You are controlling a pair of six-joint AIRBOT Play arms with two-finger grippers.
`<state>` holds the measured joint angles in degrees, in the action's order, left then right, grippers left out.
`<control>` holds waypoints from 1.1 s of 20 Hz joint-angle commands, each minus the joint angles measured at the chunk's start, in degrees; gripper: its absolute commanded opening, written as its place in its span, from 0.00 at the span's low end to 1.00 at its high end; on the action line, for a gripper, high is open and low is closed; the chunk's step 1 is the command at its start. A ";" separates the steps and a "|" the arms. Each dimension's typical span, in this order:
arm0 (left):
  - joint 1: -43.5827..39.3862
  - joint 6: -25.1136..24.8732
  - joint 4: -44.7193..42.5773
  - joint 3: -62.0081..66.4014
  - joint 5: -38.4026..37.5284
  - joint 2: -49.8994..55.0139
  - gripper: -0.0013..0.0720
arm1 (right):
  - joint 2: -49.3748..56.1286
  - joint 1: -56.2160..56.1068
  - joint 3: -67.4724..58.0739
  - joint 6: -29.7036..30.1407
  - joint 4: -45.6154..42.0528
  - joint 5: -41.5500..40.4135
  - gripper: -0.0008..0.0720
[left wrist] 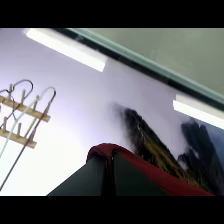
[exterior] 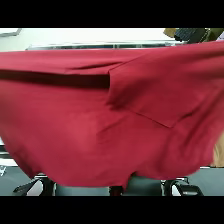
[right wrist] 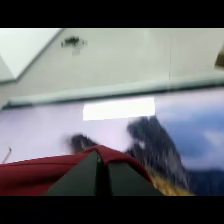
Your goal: Fold the clothes and pants, and hang the long-sleeved shirts on hangers.
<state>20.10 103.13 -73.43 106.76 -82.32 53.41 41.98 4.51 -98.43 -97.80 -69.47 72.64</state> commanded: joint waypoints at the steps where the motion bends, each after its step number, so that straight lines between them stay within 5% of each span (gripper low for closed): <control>1: -1.44 -6.45 4.24 -3.04 -0.28 10.54 0.03 | 12.68 -0.13 0.00 -2.89 0.31 6.99 0.05; 6: -6.08 -8.90 3.82 -6.47 11.08 31.26 0.03 | 35.06 -0.13 0.02 0.02 0.48 3.15 0.05; 14: -12.11 -13.31 4.22 -6.47 28.44 54.10 0.03 | 60.63 -0.13 0.00 7.56 4.76 -17.42 0.05; 22: -11.98 -14.12 2.47 -6.47 22.95 55.84 0.04 | 62.45 -0.13 0.02 9.66 -0.74 -3.87 0.05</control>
<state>8.25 89.89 -70.59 100.29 -56.29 108.55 103.77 4.43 -98.41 -88.47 -67.05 62.67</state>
